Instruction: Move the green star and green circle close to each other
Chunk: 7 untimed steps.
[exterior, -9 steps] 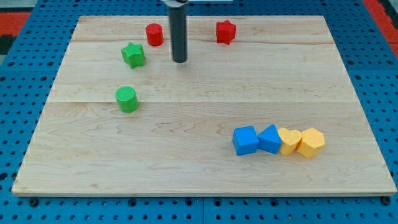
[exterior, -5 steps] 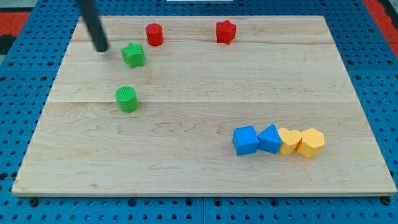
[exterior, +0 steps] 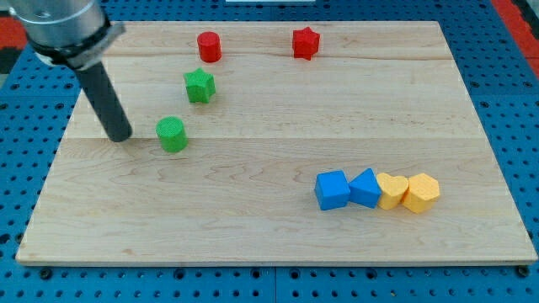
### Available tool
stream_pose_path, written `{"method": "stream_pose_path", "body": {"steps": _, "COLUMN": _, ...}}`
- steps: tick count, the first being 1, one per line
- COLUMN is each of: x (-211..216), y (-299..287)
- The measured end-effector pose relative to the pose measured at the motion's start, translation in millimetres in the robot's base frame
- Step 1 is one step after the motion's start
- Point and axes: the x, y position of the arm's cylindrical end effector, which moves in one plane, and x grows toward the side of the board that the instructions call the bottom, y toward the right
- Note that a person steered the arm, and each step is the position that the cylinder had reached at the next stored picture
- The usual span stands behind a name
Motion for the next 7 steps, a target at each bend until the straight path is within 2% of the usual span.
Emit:
{"method": "stream_pose_path", "body": {"steps": 1, "x": 1, "y": 58}}
{"method": "stream_pose_path", "body": {"steps": 3, "x": 19, "y": 71}}
{"method": "stream_pose_path", "body": {"steps": 5, "x": 19, "y": 128}}
{"method": "stream_pose_path", "body": {"steps": 6, "x": 13, "y": 213}}
{"method": "stream_pose_path", "body": {"steps": 7, "x": 25, "y": 321}}
